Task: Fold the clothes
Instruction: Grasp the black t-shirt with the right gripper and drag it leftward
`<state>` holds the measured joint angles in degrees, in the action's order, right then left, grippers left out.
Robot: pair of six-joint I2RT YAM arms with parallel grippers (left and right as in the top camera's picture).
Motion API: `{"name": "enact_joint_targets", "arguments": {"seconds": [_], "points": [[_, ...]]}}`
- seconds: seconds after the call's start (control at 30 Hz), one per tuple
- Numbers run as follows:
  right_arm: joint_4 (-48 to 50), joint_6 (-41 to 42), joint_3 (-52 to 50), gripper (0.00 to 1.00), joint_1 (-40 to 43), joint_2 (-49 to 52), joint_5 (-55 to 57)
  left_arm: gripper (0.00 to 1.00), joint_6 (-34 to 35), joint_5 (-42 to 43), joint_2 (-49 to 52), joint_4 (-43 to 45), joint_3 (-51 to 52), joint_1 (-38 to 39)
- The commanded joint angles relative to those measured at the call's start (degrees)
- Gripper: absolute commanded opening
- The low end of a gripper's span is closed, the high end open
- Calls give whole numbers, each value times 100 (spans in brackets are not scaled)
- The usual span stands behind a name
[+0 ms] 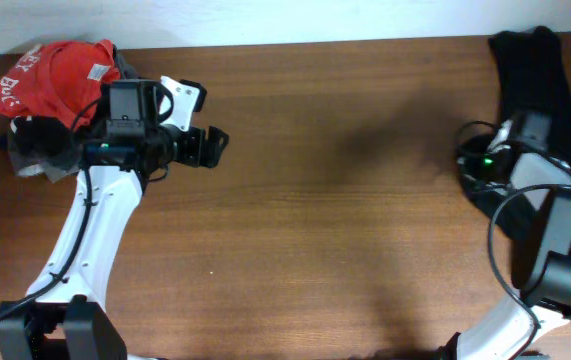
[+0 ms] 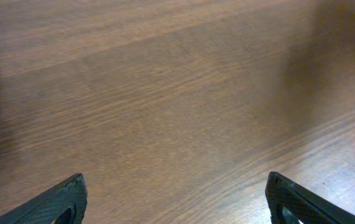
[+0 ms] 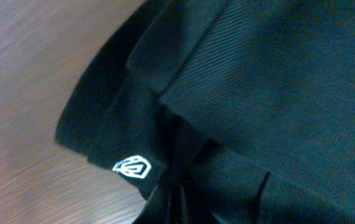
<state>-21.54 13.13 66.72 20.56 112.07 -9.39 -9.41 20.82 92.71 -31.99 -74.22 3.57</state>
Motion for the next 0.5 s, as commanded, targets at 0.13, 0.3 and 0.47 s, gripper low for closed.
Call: {"name": "enact_joint_targets", "arguments": {"seconds": [0.13,0.3,0.47], "points": [[-542,-146,339,4,-1692,227,-743,89,-90,39,50,79,-197,-306],[-1403,-435,1353,4,-3143,227,-745,89,-92,39,50,94,-197,-597],[-1552,-428,2120,4,-4153,227,-511,89,-92,42,50,94,-197,-782]]}}
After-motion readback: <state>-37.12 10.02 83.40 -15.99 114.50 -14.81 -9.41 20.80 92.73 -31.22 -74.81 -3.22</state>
